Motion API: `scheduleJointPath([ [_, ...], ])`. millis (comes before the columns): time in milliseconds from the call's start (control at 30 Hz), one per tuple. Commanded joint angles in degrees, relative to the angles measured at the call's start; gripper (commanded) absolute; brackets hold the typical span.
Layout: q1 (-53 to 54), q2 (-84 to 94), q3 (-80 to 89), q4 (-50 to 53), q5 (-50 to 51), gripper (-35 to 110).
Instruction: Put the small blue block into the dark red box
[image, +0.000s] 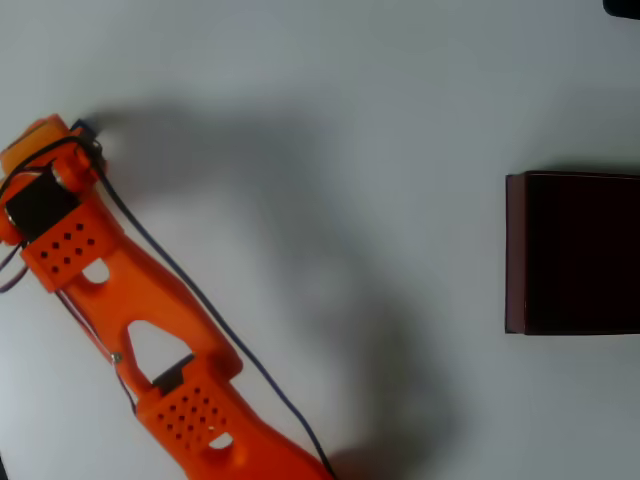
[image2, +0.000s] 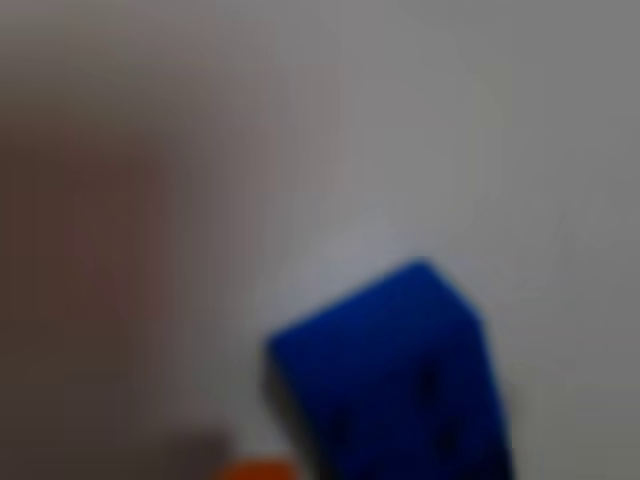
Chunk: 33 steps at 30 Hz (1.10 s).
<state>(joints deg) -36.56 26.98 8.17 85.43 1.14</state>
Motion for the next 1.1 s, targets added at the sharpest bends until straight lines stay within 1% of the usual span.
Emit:
scheduleJointPath([
  [0, -0.53, 1.67, -0.53, 0.26, 0.26, 18],
  [567, -0.35, 1.67, 0.18, -0.35, -0.18, 18],
  [900, 0.00, 1.05, -1.58, 4.22, -0.44, 18],
  [1067, -0.26, 0.44, -2.11, 4.75, -0.26, 18],
])
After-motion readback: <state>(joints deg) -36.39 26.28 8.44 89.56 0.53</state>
